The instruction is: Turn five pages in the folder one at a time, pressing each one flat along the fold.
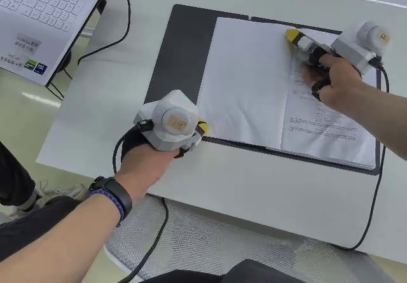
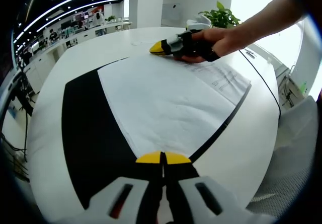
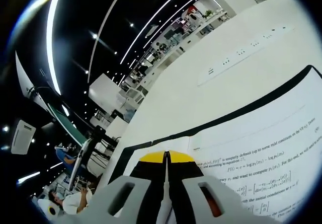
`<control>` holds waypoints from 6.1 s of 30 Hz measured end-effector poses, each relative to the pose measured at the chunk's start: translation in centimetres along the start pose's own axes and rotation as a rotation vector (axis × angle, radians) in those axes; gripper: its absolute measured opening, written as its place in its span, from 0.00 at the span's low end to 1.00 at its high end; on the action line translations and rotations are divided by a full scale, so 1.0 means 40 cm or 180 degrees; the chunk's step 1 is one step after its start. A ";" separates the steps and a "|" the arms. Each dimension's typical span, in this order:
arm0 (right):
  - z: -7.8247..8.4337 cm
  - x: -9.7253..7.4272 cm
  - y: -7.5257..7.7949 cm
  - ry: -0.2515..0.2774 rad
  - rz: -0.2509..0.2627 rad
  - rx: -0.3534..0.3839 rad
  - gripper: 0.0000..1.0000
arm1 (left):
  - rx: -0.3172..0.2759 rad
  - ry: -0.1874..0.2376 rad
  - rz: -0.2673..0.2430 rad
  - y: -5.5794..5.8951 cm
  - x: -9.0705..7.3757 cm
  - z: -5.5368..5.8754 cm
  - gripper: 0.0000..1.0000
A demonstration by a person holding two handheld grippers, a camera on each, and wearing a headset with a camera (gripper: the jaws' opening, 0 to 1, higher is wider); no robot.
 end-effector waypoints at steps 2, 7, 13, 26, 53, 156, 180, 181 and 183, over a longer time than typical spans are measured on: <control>0.022 -0.014 -0.013 -0.0102 -0.0055 -0.0105 0.00 | -0.0014 0.0007 -0.0001 -0.001 0.000 0.000 0.00; 0.041 -0.038 -0.029 -0.0141 -0.0104 -0.0176 0.00 | -0.0066 0.0016 -0.0019 0.000 0.001 0.000 0.00; 0.061 -0.073 -0.039 -0.0162 -0.0114 -0.0156 0.00 | -0.0105 0.0056 -0.0059 0.002 -0.001 -0.001 0.00; 0.134 -0.185 -0.105 -0.0172 -0.0229 -0.0246 0.00 | -0.0115 0.0078 -0.0042 0.004 -0.004 0.000 0.00; 0.260 -0.320 -0.127 -0.0430 -0.0456 -0.0372 0.00 | -0.0234 0.0103 -0.0045 0.003 -0.005 0.003 0.00; 0.181 -0.670 -0.110 -0.0091 -0.0022 -0.1110 0.27 | 0.0079 0.0353 0.0032 0.088 -0.154 -0.178 0.23; 0.146 -0.786 -0.116 0.0103 0.0110 -0.1277 0.49 | -0.0238 0.0648 -0.0208 0.082 -0.267 -0.180 0.43; 0.145 -0.789 -0.118 0.0098 0.0116 -0.1288 0.49 | -0.0252 0.0666 -0.0215 0.081 -0.270 -0.182 0.44; 0.144 -0.796 -0.119 0.0089 0.0129 -0.1314 0.50 | -0.0281 0.0690 -0.0229 0.083 -0.277 -0.185 0.46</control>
Point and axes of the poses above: the centre of the closed fingertips' face, and the gripper's own axes: x roughly forward along the fingers, y roughly to its right, z roughly out of its underside, the point moved 2 cm from there along -x, roughly backward along the fingers, and after that the axes turned 4 degrees about z, right-handed, at the moved point
